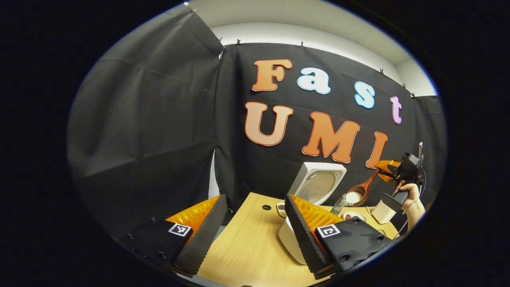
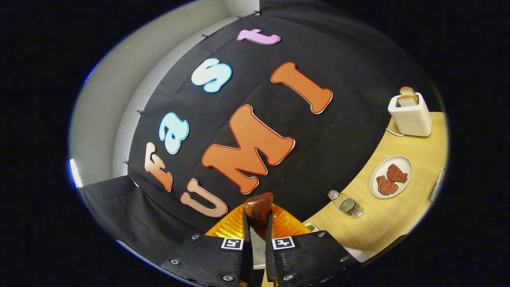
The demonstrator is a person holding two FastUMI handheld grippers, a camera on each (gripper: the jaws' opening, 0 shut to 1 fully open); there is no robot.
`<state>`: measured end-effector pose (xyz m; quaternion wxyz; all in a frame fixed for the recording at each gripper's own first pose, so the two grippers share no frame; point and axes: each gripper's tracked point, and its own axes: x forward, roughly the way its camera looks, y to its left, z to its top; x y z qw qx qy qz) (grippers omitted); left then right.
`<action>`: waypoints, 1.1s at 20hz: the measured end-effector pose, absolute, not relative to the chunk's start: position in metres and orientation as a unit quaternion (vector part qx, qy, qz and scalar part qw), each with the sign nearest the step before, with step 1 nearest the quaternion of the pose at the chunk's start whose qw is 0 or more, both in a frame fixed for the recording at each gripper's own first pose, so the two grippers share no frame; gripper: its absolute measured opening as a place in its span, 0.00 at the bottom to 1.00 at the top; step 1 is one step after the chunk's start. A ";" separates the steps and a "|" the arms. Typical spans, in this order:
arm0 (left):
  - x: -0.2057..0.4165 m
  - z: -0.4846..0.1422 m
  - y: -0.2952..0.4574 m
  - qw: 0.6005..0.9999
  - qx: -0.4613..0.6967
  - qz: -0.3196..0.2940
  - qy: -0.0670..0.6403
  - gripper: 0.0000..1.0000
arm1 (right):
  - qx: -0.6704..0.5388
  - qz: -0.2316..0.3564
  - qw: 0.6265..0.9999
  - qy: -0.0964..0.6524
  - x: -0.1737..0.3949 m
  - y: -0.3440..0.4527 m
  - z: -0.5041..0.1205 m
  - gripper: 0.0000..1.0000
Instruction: Close the left gripper, press the button to open the rice cooker; take a wooden spoon from the chopstick holder with the right hand, scoop a spoonful of rice and pour it into the rice cooker, then put the wooden spoon back into the chopstick holder.
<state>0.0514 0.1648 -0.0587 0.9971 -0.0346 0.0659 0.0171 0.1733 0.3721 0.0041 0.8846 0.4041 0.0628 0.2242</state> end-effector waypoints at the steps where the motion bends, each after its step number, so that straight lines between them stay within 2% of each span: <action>1: 0.051 -0.060 0.164 0.997 -0.034 0.017 0.066 0.99 | 0.395 0.227 0.888 0.059 0.173 0.374 0.005 0.12; 7: 0.050 -0.061 0.161 0.997 -0.034 0.021 0.066 0.99 | 0.341 0.251 0.905 0.034 0.170 0.387 0.016 0.12; 22: 0.051 -0.063 0.160 0.997 -0.032 0.021 0.070 0.99 | 0.256 0.306 0.917 -0.008 0.146 0.417 0.038 0.12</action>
